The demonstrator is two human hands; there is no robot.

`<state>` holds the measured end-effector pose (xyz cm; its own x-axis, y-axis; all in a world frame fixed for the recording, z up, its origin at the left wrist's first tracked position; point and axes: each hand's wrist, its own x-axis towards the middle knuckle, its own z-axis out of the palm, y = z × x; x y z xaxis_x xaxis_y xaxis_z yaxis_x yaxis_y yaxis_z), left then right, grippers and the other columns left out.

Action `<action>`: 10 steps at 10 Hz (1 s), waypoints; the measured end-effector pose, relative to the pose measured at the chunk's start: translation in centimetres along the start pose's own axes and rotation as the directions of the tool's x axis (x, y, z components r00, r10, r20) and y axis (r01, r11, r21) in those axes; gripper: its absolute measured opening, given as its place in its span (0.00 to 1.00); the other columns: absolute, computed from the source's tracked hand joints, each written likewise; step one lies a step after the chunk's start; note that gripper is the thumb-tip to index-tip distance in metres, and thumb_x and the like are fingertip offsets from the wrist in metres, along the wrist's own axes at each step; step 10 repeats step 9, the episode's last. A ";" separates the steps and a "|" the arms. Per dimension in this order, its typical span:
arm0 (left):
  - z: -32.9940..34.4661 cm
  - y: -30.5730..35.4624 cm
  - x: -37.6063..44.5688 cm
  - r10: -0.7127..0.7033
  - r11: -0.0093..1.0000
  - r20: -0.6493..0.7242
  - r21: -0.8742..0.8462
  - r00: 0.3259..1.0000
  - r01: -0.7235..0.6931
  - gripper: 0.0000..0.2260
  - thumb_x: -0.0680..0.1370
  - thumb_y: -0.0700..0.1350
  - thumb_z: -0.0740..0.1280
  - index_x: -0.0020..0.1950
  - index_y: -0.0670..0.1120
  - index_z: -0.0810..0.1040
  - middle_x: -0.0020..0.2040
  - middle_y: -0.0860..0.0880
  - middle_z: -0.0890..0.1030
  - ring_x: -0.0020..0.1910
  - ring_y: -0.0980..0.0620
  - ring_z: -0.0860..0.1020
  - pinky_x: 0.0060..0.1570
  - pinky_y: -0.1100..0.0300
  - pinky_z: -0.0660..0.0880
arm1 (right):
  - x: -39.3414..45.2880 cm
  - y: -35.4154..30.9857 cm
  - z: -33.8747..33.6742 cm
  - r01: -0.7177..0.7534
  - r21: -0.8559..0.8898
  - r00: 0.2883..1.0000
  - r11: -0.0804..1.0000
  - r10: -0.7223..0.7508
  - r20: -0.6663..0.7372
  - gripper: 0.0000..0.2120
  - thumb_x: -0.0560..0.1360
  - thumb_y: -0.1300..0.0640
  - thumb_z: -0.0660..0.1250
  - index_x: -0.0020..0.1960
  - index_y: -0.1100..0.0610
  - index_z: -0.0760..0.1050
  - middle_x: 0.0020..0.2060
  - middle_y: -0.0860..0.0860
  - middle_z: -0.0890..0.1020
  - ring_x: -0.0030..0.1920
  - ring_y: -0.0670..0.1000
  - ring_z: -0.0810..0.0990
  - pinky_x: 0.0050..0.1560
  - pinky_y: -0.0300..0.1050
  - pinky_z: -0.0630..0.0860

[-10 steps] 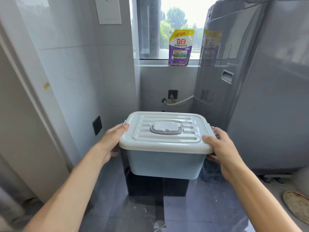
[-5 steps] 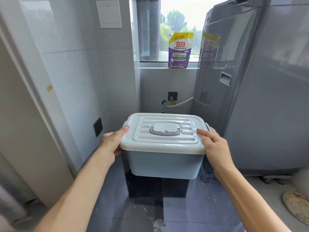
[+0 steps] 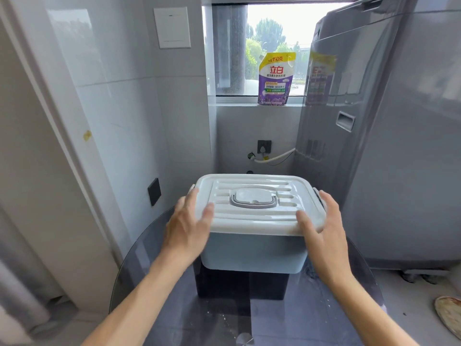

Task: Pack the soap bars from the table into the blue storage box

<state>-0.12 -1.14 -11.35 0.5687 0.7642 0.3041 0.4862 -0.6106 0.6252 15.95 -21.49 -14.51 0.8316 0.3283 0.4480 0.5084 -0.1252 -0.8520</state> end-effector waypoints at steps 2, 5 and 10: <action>2.8 -1.6 -2.9 0.606 0.670 0.107 0.466 0.789 -0.578 0.32 0.77 0.66 0.57 0.78 0.53 0.61 0.77 0.42 0.64 0.73 0.38 0.67 0.71 0.36 0.58 | -1.3 1.7 1.2 0.317 -0.487 0.941 0.814 -0.333 0.056 0.30 0.77 0.34 0.54 0.75 0.47 0.61 0.77 0.54 0.60 0.67 0.59 0.72 0.36 0.45 0.73; 5.0 -0.6 3.5 0.421 0.723 0.138 0.545 0.896 -0.424 0.36 0.74 0.71 0.47 0.80 0.59 0.45 0.82 0.49 0.48 0.80 0.46 0.46 0.74 0.40 0.37 | 4.7 1.7 5.3 0.140 -0.600 0.990 0.788 -0.091 0.112 0.28 0.79 0.35 0.50 0.74 0.46 0.63 0.78 0.54 0.58 0.73 0.60 0.65 0.67 0.62 0.67; 4.5 -1.9 4.5 0.393 0.784 0.189 0.441 0.900 -0.436 0.38 0.74 0.69 0.55 0.78 0.62 0.40 0.82 0.51 0.41 0.79 0.49 0.37 0.73 0.36 0.36 | 4.1 1.2 4.4 0.147 -0.636 0.989 0.757 -0.126 0.078 0.19 0.79 0.41 0.60 0.65 0.49 0.69 0.72 0.51 0.67 0.61 0.63 0.74 0.53 0.58 0.74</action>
